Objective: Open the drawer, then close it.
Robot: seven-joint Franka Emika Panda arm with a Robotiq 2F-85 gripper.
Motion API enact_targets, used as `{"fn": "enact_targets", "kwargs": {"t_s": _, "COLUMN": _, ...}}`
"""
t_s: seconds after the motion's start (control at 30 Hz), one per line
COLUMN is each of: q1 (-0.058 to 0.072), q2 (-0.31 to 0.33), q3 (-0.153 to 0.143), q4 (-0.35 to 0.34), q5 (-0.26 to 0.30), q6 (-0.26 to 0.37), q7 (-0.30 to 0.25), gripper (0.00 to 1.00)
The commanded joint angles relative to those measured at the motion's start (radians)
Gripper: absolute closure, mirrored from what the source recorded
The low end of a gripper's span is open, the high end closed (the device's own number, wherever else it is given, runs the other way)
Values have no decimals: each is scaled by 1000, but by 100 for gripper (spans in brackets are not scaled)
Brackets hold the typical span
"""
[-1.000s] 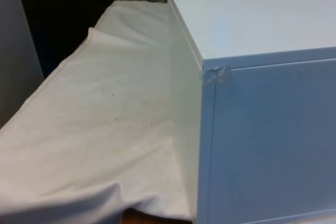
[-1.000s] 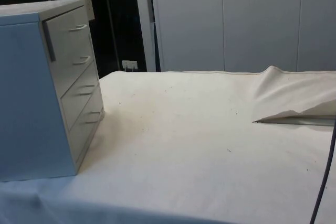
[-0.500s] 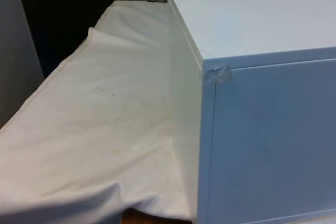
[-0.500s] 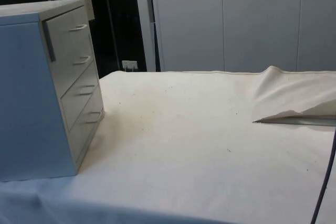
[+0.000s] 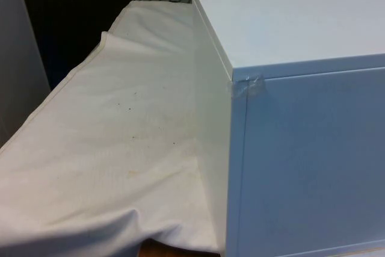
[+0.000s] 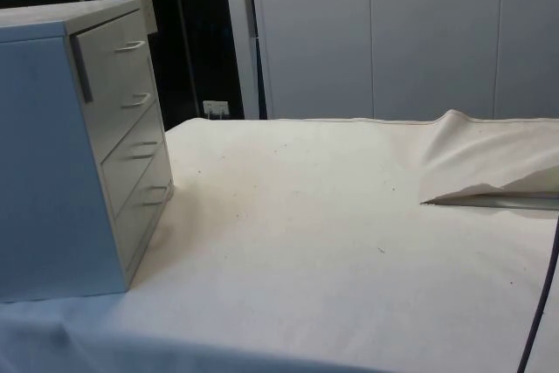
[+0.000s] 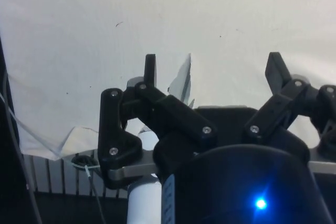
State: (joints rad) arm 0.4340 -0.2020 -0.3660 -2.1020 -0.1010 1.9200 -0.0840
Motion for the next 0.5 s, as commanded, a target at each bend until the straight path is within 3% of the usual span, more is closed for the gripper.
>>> {"fn": "enact_targets", "kwargs": {"t_s": 0.0, "q1": 0, "q2": -3, "q3": -1, "q4": -8, "q5": -7, "q6": 16, "q7": -12, "gripper": 0}}
{"fn": "enact_targets", "kwargs": {"t_s": 0.47, "q1": -3, "q2": -2, "q3": -14, "q4": -26, "q5": -15, "q6": 55, "q7": -123, "gripper": 0}}
